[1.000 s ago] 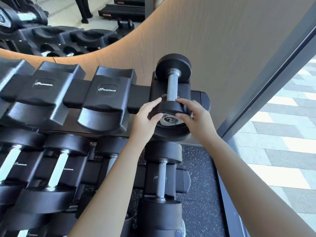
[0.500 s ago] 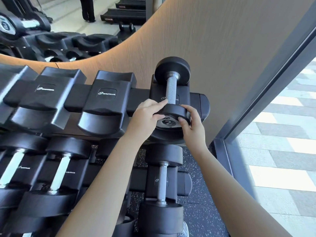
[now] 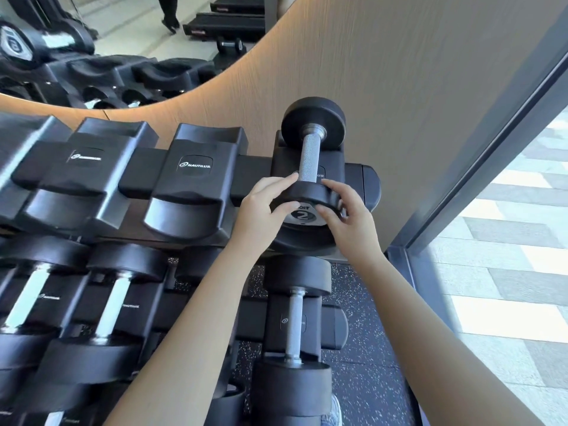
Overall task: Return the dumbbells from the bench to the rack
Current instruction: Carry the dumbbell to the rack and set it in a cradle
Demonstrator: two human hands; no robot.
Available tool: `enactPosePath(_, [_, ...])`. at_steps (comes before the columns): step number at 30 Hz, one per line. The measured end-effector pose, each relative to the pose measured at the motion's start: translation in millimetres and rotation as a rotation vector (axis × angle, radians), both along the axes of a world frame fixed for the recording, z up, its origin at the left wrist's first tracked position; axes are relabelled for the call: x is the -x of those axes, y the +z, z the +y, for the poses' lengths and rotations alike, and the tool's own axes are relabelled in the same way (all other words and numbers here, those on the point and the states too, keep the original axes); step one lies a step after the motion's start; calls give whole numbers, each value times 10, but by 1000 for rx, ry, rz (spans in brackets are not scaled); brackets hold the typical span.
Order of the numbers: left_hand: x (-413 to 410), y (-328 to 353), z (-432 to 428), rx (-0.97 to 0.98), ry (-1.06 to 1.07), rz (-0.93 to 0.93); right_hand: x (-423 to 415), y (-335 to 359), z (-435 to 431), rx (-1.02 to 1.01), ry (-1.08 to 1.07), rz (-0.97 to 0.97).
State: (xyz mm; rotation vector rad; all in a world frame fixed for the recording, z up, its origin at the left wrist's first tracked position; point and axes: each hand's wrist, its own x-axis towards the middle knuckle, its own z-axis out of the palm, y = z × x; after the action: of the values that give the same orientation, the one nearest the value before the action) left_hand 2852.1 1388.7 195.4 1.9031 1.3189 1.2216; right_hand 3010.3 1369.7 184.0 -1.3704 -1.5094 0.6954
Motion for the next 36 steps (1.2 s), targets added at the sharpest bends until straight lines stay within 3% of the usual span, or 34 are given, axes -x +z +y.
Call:
enactPosePath(8, [10,-105,-51,103,56,-50,-189,7,-1,69,15,-34])
enactPosePath(22, [-14,-138,-67,79,78,-38,-155,-17,-39,80,-20,-5])
enactPosePath(30, [108,-121,-309,51,81,131,-130,12,-303,17,-56,-247])
enactPosePath(36, [311,-210,-824,-119,98,464,68,-77,-803,-66,-142,-539])
